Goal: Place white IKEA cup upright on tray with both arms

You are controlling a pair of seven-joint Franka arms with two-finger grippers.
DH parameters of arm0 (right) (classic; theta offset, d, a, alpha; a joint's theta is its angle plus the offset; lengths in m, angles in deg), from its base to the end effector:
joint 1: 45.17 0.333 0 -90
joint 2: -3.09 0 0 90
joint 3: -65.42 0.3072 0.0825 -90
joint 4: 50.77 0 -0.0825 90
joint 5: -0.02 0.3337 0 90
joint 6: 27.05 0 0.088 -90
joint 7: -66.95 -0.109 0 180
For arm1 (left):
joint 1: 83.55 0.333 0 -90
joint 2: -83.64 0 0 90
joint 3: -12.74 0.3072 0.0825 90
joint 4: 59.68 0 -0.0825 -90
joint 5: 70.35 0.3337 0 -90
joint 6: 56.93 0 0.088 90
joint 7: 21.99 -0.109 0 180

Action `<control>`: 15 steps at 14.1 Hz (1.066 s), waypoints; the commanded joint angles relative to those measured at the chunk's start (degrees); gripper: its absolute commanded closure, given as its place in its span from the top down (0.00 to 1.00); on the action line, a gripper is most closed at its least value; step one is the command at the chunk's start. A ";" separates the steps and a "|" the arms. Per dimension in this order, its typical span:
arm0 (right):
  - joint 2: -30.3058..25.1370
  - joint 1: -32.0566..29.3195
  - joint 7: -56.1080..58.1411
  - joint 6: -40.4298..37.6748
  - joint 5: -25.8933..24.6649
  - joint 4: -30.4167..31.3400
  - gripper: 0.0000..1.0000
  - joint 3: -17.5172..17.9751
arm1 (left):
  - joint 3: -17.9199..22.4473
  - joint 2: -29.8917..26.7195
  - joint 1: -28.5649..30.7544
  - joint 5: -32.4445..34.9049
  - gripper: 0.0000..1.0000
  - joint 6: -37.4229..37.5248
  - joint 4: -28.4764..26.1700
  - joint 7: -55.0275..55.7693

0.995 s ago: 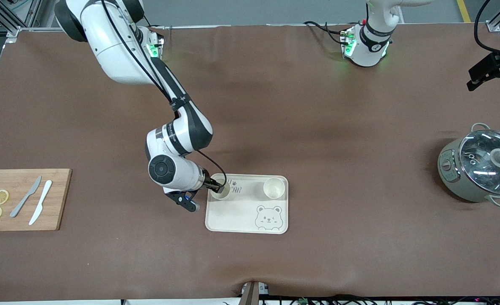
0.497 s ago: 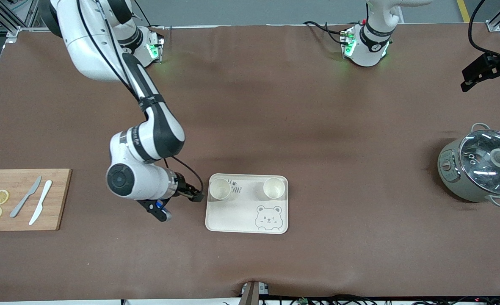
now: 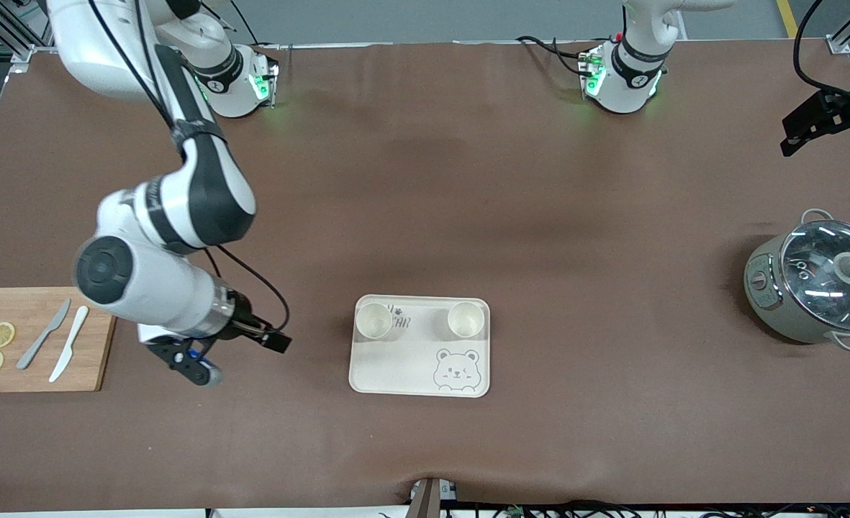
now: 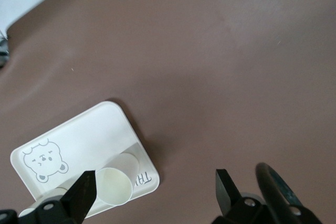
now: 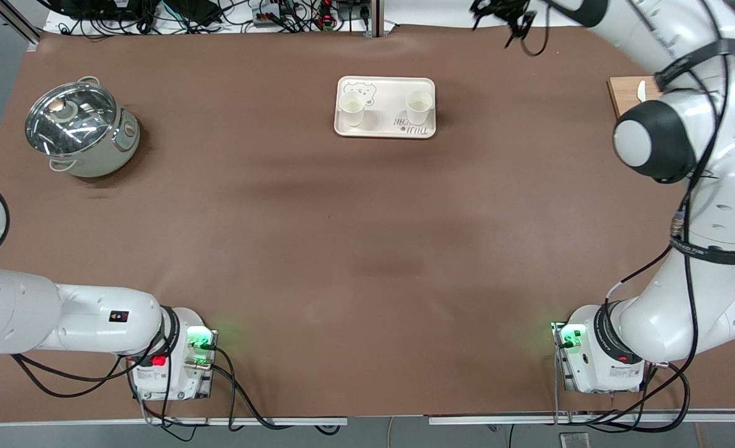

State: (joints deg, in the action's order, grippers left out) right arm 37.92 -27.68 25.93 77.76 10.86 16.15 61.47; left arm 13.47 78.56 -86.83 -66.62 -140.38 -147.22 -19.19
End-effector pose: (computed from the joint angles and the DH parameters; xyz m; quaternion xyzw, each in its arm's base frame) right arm 0.6547 0.1870 0.4482 -0.9648 0.2513 0.0091 0.0769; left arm 0.4647 -0.0126 0.6646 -0.9994 -0.0062 -0.0101 0.0313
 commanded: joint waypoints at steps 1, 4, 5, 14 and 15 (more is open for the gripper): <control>-5.64 -4.56 7.68 -2.93 -0.47 3.13 1.00 0.70 | 0.23 -0.81 0.55 -0.66 1.00 -0.22 0.35 -1.48; -11.44 -8.68 15.69 -5.22 -0.65 8.13 1.00 0.61 | 0.50 -0.90 0.55 -0.31 1.00 -0.04 0.44 -1.57; -13.29 -10.62 19.37 -5.75 -0.65 9.54 1.00 0.61 | 0.50 -0.81 0.64 -0.22 1.00 -0.04 0.44 -1.57; -29.28 -18.37 41.80 -10.42 -6.53 21.47 1.00 0.61 | 0.41 -0.20 1.52 -0.66 1.00 0.49 3.08 -1.57; -30.17 -18.63 43.56 -8.85 -7.32 23.42 1.00 0.61 | 0.41 -0.19 1.61 -0.74 1.00 0.49 3.08 -1.57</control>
State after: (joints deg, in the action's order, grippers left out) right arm 11.84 -45.36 66.48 66.50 5.39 32.89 61.03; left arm 13.91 78.35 -85.72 -66.62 -140.33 -144.66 -19.26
